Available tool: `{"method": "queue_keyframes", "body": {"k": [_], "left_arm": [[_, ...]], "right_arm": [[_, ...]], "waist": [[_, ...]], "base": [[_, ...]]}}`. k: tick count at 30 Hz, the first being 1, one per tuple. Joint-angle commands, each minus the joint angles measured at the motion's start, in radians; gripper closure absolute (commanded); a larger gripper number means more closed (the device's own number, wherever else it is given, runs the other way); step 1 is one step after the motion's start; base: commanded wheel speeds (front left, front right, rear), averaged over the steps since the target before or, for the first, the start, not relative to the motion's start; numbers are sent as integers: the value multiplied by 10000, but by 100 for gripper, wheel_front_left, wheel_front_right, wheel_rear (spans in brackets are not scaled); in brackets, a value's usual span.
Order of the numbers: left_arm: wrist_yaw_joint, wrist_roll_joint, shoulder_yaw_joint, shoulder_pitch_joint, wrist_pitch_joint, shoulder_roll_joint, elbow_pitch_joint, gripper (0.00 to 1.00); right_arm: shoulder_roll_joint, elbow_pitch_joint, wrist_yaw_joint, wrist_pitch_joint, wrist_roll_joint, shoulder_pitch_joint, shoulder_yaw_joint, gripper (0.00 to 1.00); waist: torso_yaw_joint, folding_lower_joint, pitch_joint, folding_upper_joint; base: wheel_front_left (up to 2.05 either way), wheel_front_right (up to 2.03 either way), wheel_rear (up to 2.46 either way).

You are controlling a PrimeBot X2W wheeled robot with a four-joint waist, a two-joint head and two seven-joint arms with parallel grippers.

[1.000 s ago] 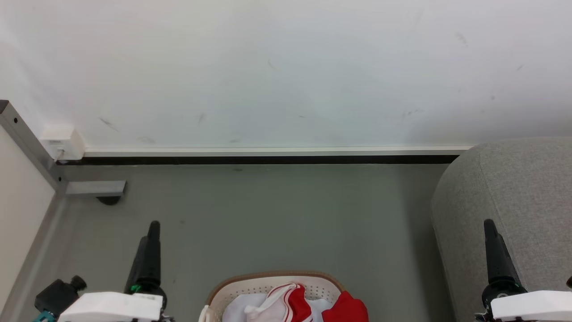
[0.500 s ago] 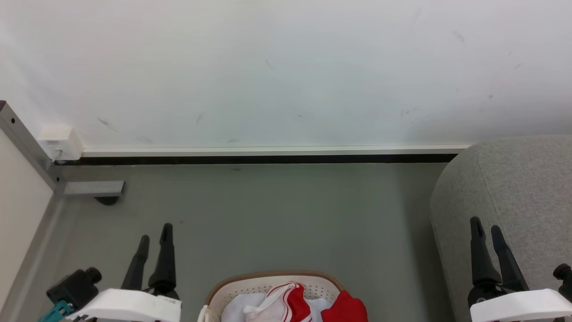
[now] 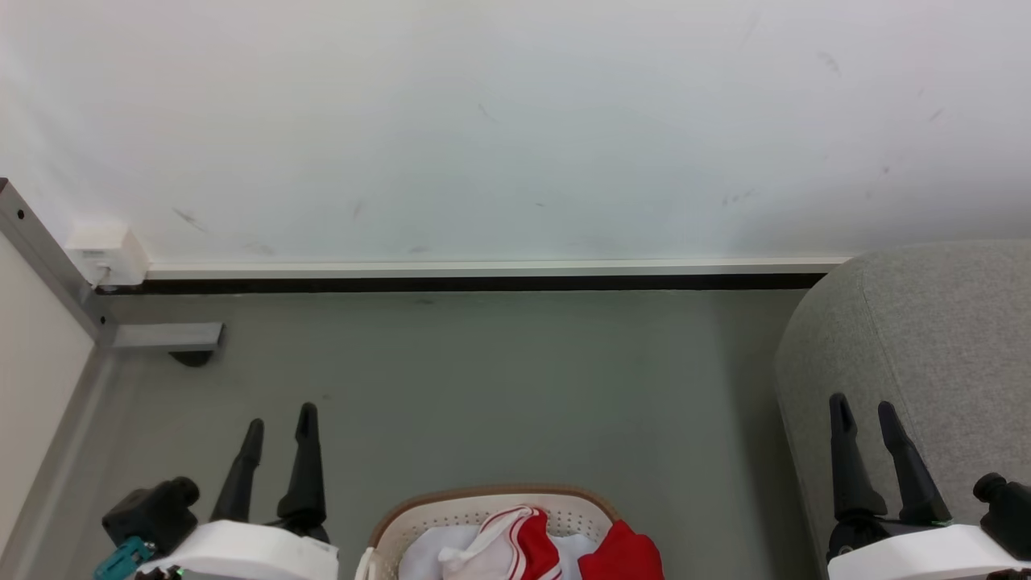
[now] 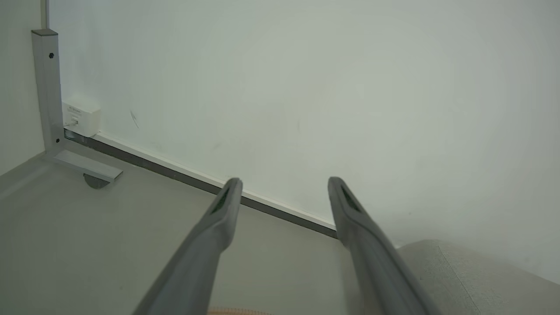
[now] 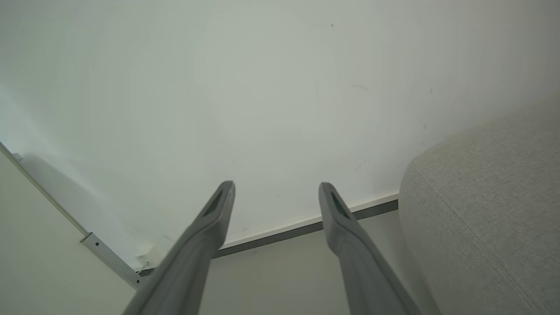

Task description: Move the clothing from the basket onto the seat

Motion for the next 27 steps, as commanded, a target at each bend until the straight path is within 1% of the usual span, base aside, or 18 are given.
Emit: {"method": "queue_keyframes", "body": {"k": [1, 9, 27], "left_arm": [[81, 393, -23, -31, -114, 120, -108, 0], [237, 1160, -157, 79, -321, 174, -173, 0], [357, 2732, -362, 159, -727, 178, -485, 0]], "right_arm": [[-75, -35, -11, -115, -343, -135, 42, 0], [-78, 156, -12, -324, -1231, -52, 136, 0], [-87, 215, -15, -734, -2718, -99, 355, 0]], "waist": [[-13, 0, -4, 0], [-46, 0, -39, 0], [-77, 0, 44, 0]], "base": [[0, 0, 0], [0, 0, 0], [0, 0, 0]]}}
